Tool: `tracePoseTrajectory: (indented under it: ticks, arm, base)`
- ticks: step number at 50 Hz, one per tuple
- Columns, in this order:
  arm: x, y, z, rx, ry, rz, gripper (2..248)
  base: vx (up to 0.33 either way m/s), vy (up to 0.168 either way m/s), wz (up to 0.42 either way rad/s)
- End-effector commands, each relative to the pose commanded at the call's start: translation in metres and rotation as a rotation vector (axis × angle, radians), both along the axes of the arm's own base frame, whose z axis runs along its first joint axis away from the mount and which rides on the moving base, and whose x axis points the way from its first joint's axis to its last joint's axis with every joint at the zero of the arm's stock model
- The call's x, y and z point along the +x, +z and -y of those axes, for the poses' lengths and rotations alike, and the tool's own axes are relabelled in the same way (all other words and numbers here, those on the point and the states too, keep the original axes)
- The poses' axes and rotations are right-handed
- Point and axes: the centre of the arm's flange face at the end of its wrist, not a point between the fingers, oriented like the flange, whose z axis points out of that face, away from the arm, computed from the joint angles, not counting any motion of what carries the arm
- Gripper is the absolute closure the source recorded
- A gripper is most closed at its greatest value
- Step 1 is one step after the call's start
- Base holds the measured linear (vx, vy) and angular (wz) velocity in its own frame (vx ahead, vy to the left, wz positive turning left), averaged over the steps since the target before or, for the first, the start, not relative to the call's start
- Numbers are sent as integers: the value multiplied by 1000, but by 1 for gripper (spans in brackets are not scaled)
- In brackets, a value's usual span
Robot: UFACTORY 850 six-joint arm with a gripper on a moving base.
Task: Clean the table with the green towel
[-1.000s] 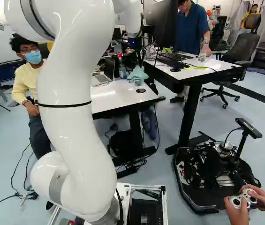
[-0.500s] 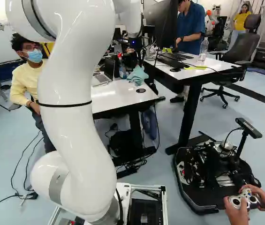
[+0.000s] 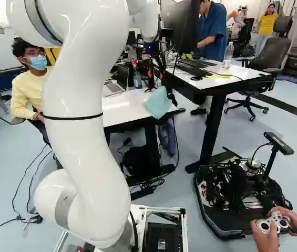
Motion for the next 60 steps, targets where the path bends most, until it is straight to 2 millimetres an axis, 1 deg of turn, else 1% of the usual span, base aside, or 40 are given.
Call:
tracePoseTrajectory:
  ticks: [3, 4, 8, 9, 14, 15, 20, 60]
  arm:
    - [0, 0, 0, 0, 0, 0, 115]
    - [0, 0, 0, 0, 0, 0, 79]
    - [0, 0, 0, 0, 0, 0, 79]
    - [0, 0, 0, 0, 0, 0, 41]
    - [0, 0, 0, 0, 0, 0, 41]
    - [0, 0, 0, 0, 0, 0, 6]
    - [0, 0, 0, 0, 0, 0, 3]
    - [0, 0, 0, 0, 0, 0, 3]
  base:
    - [0, 0, 0]
    - [0, 0, 0]
    - [0, 0, 0]
    - [0, 0, 0]
    - [0, 0, 0]
    - [0, 0, 0]
    - [0, 0, 0]
    - [0, 0, 0]
